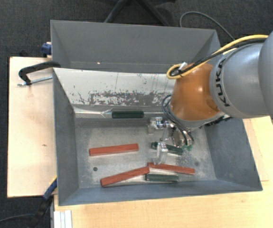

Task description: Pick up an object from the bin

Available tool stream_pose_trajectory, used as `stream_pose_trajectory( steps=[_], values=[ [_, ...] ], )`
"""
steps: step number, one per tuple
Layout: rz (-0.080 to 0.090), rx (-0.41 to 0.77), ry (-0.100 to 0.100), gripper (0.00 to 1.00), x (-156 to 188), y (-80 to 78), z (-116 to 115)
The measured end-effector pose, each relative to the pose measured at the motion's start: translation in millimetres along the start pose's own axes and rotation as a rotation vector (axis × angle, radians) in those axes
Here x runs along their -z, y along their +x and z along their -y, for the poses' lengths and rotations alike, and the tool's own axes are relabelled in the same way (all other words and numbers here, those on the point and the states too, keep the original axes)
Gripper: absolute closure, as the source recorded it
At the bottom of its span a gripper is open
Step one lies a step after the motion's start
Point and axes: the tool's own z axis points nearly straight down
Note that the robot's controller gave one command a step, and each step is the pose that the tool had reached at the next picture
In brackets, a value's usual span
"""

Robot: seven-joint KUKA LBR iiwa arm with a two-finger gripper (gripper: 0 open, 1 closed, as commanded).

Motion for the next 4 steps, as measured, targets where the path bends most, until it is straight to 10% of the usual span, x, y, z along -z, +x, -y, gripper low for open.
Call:
stream_pose_trajectory(
  steps=[1, 4],
  values=[
    [0.0, 0.0, 0.0, 1.0, -0.2, 0.2, 0.0],
    [-0.001, 0.0, 0.0, 1.0, -0.3, 0.3, 0.0]
  ],
)
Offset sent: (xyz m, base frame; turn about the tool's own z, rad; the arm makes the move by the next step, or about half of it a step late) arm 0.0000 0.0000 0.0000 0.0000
